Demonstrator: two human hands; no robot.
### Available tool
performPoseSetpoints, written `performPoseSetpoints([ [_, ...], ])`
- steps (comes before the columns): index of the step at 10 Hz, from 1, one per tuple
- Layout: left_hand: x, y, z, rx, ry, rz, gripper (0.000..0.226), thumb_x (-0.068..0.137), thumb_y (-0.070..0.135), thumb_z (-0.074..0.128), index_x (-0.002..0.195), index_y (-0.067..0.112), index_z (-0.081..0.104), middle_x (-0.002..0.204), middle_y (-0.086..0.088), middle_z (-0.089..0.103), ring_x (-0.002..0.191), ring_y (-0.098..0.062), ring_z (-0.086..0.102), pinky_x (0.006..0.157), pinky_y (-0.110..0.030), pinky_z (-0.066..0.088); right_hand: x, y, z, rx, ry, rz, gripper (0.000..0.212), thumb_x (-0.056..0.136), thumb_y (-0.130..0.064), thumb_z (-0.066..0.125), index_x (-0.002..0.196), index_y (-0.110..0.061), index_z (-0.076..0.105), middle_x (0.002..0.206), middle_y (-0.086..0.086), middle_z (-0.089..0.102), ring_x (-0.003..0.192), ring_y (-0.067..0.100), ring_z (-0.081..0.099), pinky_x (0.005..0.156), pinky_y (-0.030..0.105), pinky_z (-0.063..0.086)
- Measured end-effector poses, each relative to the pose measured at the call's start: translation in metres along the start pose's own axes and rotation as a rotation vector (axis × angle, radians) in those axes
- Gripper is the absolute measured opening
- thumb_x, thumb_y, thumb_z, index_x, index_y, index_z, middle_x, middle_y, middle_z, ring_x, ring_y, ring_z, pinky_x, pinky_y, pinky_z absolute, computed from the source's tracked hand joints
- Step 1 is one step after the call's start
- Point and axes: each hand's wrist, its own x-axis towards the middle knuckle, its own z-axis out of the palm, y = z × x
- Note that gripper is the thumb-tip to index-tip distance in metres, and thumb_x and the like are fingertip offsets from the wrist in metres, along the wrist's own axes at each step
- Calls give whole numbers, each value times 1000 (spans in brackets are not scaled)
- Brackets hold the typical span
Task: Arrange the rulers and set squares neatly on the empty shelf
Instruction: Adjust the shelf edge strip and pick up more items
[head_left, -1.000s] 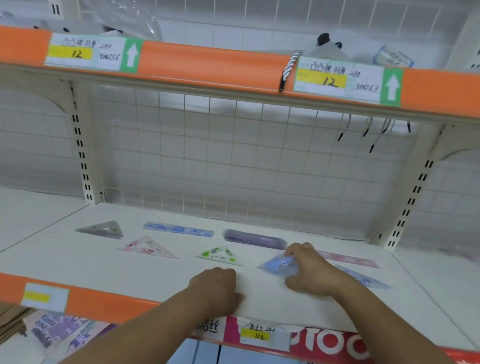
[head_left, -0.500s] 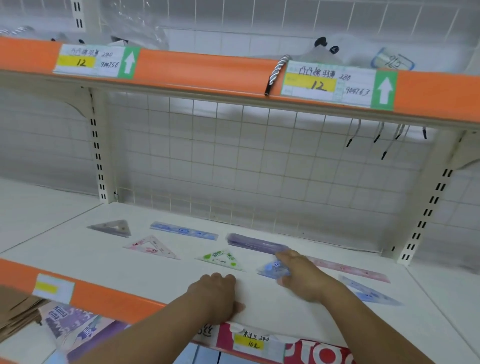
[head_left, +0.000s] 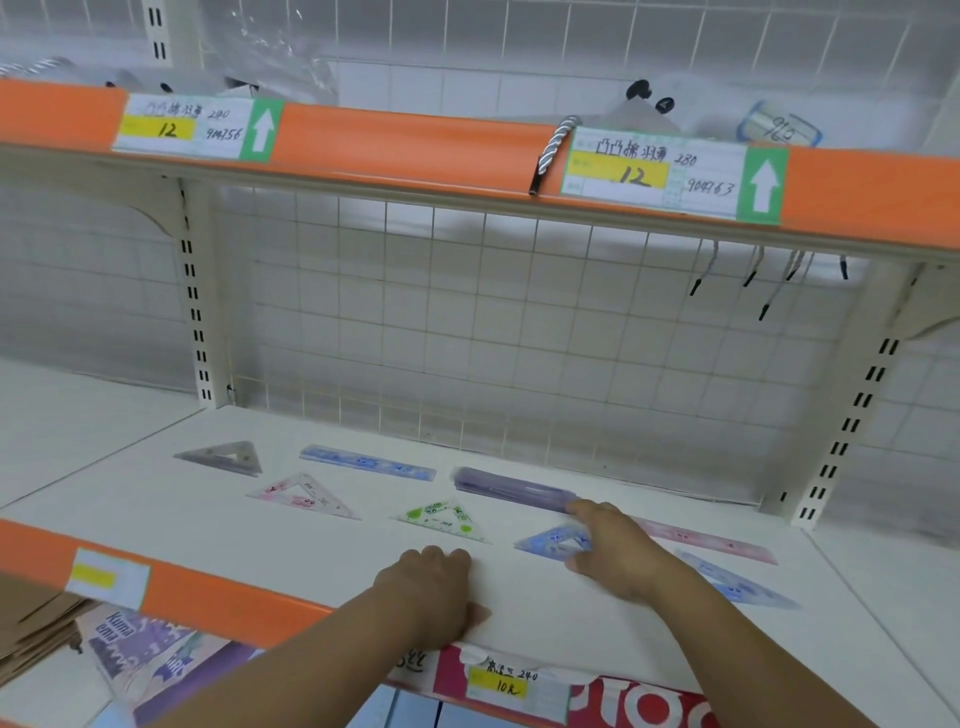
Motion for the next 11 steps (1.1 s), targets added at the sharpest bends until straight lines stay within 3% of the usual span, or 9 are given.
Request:
performPoseSetpoints([
  [1, 0, 0, 0, -5, 1, 5, 56, 96, 52, 42, 136, 14, 36, 135, -12, 43, 125, -29, 41, 102, -41, 38, -1, 0, 2, -20, 3, -10, 62, 93, -20, 57, 148, -21, 29, 149, 1, 35, 135, 18, 36, 107, 23, 30],
  [4, 1, -1, 2, 0, 14, 6, 57, 95, 53, 42, 136, 14, 36, 135, -12, 43, 124, -28, 42, 101, -40, 39, -3, -2, 6, -36, 7, -17, 58, 97, -21, 50, 150, -24, 25, 150, 0, 31, 136, 17, 32, 110, 25, 26],
  [5, 1, -1, 1, -5, 12, 10, 56, 96, 52, 43, 135, 13, 36, 135, -12, 43, 124, -28, 42, 101, -40, 39, -9, -5, 5, -47, 38, -30, 55, 96, -22, 51, 147, -24, 30, 143, 1, 34, 132, 18, 34, 107, 25, 29],
  [7, -5, 0, -6, -9, 81, 36, 40, 96, 43, 46, 122, 13, 47, 126, -7, 53, 116, -24, 51, 94, -35, 42, -34, -22, 4, -111, 194, -63, 23, 98, -32, 44, 110, -19, 58, 114, 2, 50, 108, 18, 48, 85, 27, 40],
  [8, -9, 5, -11, -31, 114, 64, 29, 96, 38, 45, 115, 16, 51, 122, -3, 56, 111, -21, 54, 89, -32, 44, -52, -32, 0, -178, 220, -27, 31, 98, -32, 38, 70, -19, 42, 85, 2, 52, 81, 20, 51, 67, 32, 38],
  [9, -13, 9, -15, -26, 144, 112, 16, 97, 34, 44, 99, 19, 47, 118, -3, 57, 108, -21, 55, 85, -31, 43, -67, -37, -1, -197, 227, -2, 38, 98, -35, 39, 63, -21, 34, 71, -2, 46, 74, 19, 48, 59, 32, 34],
  [10, -27, 15, -20, -38, 167, 167, 16, 98, 34, 43, 96, 19, 46, 115, -4, 58, 106, -22, 55, 80, -30, 41, -87, -42, -2, -202, 258, 35, 36, 97, -36, 41, 65, -21, 39, 76, 0, 51, 75, 19, 49, 61, 31, 35],
  [11, -47, 19, -26, -35, 210, 223, 24, 98, 38, 44, 106, 16, 52, 113, -3, 58, 104, -21, 55, 78, -30, 41, -112, -49, -3, -197, 310, 71, 38, 97, -37, 43, 62, -25, 32, 72, -3, 45, 77, 19, 48, 55, 29, 32],
])
